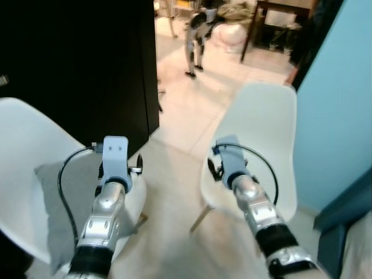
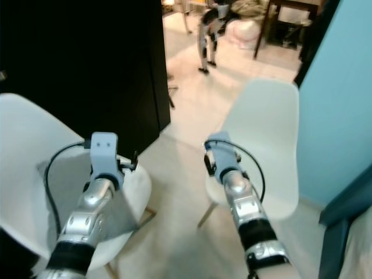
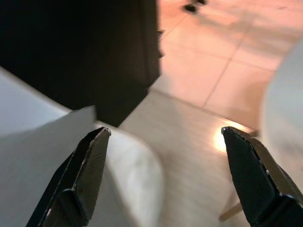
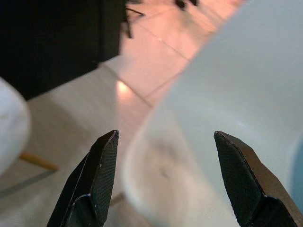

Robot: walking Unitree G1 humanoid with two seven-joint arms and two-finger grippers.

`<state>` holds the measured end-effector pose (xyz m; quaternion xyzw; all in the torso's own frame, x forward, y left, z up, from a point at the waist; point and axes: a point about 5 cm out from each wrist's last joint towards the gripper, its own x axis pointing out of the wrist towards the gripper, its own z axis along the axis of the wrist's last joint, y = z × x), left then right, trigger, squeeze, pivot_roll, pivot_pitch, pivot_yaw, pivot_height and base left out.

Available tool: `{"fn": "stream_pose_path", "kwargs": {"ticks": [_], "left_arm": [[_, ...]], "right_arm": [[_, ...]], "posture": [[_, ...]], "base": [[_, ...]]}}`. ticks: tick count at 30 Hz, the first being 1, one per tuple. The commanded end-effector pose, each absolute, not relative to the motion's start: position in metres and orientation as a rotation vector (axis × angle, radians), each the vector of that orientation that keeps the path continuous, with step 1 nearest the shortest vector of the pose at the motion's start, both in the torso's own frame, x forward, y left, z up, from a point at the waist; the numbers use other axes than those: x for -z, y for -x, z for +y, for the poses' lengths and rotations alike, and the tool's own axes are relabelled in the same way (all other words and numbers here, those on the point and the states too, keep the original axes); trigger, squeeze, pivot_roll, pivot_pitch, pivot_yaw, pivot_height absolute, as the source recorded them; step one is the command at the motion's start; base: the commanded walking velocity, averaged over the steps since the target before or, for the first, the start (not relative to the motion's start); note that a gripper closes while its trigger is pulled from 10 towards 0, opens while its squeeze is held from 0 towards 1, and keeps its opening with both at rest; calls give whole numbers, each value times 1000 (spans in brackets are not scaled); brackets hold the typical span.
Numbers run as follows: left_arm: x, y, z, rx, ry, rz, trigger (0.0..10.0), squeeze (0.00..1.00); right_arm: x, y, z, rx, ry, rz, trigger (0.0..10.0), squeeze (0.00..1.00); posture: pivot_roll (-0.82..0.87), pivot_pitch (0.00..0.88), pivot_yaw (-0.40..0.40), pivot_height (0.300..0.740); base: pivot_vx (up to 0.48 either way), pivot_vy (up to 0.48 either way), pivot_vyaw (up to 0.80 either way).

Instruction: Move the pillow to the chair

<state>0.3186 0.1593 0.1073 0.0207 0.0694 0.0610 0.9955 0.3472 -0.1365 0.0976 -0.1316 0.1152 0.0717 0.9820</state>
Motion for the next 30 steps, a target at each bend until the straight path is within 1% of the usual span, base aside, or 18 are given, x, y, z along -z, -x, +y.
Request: {"fn": "stream_pose_path", "kwargs": {"ticks": [1,21,30], "left_arm": [[-105,-318,159,-121,-46,152,10000,0],[-109,-320,160,-111,-64,129,10000,0],[-112,-321,159,-107,-65,124,10000,0]], "right_arm": [[-96,-346,-139,-127,248,242,10000,0],[-99,-346,-140,-114,252,240,10000,0],[-99,-347,-141,-111,247,242,10000,0]], "posture": [[18,54,5,740],[13,43,-5,740],[17,54,-7,740]], "base": [[0,0,-800],[0,0,-800],[0,0,-800]]}}
